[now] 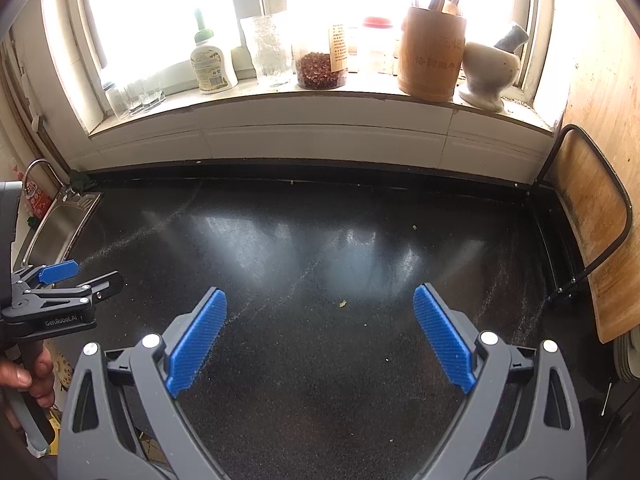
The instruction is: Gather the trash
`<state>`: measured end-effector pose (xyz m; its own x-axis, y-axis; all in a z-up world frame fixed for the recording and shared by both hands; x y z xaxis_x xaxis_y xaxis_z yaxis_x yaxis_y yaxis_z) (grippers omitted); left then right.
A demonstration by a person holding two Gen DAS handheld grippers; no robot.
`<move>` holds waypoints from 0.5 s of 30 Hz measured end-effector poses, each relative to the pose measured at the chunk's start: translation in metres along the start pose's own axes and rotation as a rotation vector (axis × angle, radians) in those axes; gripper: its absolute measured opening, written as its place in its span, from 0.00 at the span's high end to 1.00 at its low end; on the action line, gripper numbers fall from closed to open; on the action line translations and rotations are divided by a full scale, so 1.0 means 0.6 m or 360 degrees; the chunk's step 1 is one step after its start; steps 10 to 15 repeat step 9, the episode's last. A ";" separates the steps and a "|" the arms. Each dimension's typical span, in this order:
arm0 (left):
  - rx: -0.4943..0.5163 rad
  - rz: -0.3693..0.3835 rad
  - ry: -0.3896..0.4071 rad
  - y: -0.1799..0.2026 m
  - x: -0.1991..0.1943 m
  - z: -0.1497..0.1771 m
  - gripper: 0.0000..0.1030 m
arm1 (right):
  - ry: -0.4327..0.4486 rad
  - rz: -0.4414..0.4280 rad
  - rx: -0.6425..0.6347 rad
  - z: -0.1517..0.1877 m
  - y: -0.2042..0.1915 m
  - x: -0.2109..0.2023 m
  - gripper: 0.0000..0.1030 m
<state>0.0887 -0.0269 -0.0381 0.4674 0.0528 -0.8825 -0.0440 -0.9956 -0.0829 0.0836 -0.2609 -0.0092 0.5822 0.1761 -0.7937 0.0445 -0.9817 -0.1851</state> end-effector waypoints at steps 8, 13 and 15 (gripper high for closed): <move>0.0066 -0.0056 -0.0002 0.014 0.068 0.008 0.07 | -0.0022 0.0046 -0.0016 0.018 0.026 0.069 0.07; 0.0086 -0.0079 0.0002 0.016 0.083 0.011 0.07 | -0.0022 0.0046 -0.0016 0.018 0.026 0.069 0.07; 0.0086 -0.0079 0.0002 0.016 0.083 0.011 0.07 | -0.0022 0.0046 -0.0016 0.018 0.026 0.069 0.07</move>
Point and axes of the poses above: each gripper's, at about its wrist camera, not at the fingertips, and x roughly the way its jaws point, y to its right, z to its underside, the point moved 1 cm from there along x, roughly the way its jaws point, and after that the axes turned 9 degrees about x, right-handed, at the moved point
